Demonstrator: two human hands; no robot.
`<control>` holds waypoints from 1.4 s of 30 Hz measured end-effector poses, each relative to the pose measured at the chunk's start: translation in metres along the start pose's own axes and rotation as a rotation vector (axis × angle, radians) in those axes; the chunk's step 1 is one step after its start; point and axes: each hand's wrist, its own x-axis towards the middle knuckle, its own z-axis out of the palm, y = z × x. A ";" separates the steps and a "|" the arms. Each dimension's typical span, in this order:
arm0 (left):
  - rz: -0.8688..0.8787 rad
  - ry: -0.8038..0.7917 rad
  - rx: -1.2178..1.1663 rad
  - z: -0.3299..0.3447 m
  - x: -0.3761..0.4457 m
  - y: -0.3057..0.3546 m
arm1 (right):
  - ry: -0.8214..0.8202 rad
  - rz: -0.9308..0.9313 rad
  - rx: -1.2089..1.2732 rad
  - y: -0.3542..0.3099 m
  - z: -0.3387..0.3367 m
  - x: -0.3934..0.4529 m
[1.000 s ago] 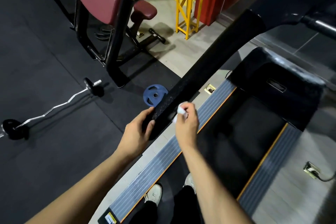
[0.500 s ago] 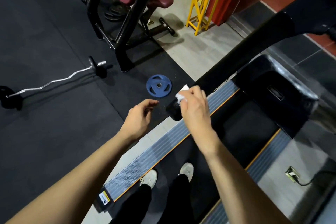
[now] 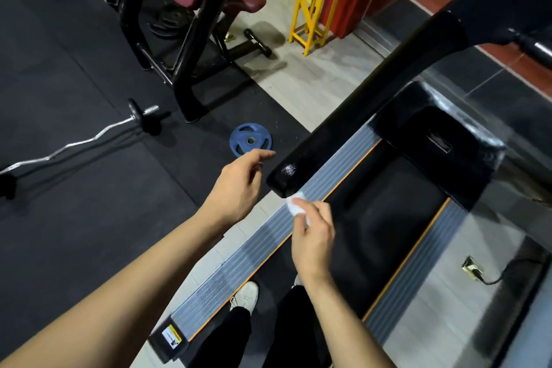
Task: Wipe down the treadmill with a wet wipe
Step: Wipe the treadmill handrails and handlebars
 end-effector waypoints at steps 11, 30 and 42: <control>0.191 -0.130 0.238 0.039 0.017 0.019 | 0.245 0.828 0.680 -0.025 0.019 0.061; 0.018 0.030 0.286 0.080 0.039 0.043 | -0.026 -0.143 -0.054 -0.014 -0.037 0.210; 0.234 0.096 0.641 0.149 0.123 0.080 | 0.080 -0.184 -0.280 0.020 -0.105 0.447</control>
